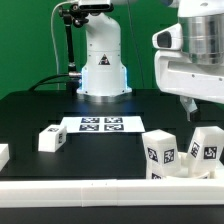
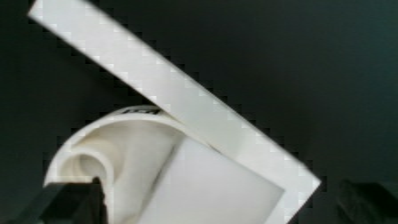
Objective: Assemble stool
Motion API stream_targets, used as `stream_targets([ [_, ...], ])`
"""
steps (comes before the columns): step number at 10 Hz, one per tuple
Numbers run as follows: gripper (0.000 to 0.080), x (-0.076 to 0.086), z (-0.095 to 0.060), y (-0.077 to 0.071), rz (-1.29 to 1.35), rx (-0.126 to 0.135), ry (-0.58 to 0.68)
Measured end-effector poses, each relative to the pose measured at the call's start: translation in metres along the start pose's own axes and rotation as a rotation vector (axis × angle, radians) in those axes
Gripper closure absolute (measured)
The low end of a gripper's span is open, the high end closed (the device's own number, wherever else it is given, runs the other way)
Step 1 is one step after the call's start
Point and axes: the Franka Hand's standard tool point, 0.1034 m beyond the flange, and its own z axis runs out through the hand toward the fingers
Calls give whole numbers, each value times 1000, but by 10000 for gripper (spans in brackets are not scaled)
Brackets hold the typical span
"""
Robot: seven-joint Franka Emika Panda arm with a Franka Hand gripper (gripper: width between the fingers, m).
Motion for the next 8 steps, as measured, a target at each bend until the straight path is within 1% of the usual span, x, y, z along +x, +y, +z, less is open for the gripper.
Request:
stream_targets([
  [1, 151, 0, 0, 0, -150, -4, 5],
  [3, 151, -2, 0, -2, -365, -3, 4],
  [6, 151, -1, 0, -1, -572, -4, 4],
  [7, 151, 0, 0, 0, -717, -13, 10],
  [8, 151, 3, 0, 1, -874, -31, 21],
])
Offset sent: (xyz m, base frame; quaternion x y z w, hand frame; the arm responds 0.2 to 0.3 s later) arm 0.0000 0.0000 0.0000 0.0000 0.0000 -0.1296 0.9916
